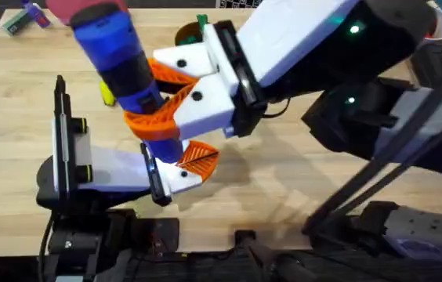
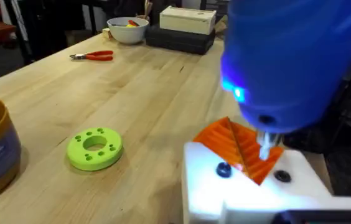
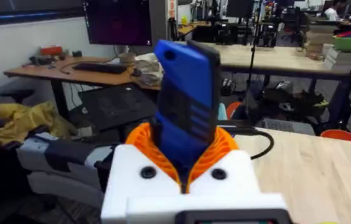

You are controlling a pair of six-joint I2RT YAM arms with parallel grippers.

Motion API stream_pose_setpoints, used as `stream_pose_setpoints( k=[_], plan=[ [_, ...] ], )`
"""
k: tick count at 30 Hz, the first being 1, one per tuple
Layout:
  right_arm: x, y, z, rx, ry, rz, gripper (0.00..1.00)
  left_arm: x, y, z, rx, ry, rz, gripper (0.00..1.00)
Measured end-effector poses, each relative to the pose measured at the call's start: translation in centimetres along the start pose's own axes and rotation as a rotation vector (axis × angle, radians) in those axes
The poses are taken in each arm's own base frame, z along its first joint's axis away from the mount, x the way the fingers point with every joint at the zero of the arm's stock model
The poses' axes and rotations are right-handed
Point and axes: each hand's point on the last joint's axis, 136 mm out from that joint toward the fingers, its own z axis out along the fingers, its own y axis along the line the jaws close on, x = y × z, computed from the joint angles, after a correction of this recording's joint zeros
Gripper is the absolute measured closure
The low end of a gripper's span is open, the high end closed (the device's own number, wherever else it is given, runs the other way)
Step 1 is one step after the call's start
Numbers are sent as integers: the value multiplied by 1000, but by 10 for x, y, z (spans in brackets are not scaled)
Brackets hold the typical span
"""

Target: Pick up the gripper from the table and insert it into the empty holder that is missing its gripper. Then pick up a screw, insert it into the mounting hole, and use the screwdriver to tighten it. Finally, clean up the table by picking up the vegetable and placing it into the bucket.

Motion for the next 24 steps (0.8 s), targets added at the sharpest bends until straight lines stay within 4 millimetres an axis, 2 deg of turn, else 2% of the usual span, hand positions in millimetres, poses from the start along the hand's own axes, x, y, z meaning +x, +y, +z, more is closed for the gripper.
stream_pose_setpoints(
  k=[8,24],
  plan=[
    [4,1,0,-17,7,-89,976,0,0,0,0,0,-3,984],
    [9,2,-5,-42,29,-112,976,0,0,0,0,0,-3,984]
  ],
)
